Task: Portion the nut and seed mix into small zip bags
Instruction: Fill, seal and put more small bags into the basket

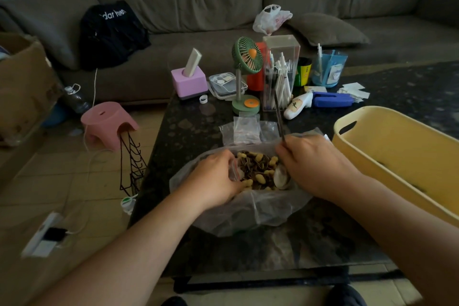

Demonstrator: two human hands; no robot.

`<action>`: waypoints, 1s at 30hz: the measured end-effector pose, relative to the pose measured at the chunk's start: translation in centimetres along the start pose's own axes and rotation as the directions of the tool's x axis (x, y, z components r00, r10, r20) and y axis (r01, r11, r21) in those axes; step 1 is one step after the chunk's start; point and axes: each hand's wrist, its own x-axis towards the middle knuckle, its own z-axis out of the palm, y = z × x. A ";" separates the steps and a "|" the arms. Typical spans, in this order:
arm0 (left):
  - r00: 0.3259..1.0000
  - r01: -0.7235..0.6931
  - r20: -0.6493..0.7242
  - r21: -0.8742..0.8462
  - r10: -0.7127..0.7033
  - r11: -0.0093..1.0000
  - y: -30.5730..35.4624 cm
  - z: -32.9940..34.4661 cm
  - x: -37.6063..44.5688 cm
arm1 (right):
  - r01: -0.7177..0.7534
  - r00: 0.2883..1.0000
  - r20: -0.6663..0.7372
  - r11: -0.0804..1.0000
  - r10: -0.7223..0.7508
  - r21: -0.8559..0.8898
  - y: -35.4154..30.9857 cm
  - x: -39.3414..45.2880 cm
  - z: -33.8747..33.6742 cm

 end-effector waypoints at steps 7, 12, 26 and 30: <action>0.998 0.050 0.057 -0.168 -0.041 0.984 -0.6 0.4 0.6 | -0.116 0.982 -0.113 0.958 0.149 0.262 0.2 -0.3 2.9; 0.997 0.081 0.054 -0.454 -0.063 0.887 0.1 1.2 0.8 | -0.050 0.995 -0.065 0.964 0.069 0.261 -1.1 -0.2 3.1; 0.990 0.125 0.101 -0.343 -0.096 0.931 0.2 1.0 -0.2 | 0.094 0.994 -0.073 0.990 -0.087 0.105 -0.8 -0.3 3.1; 0.977 0.214 0.147 -0.698 -0.156 0.683 1.1 2.5 0.5 | 0.040 0.997 -0.071 0.980 -0.026 0.196 -0.8 -0.4 3.5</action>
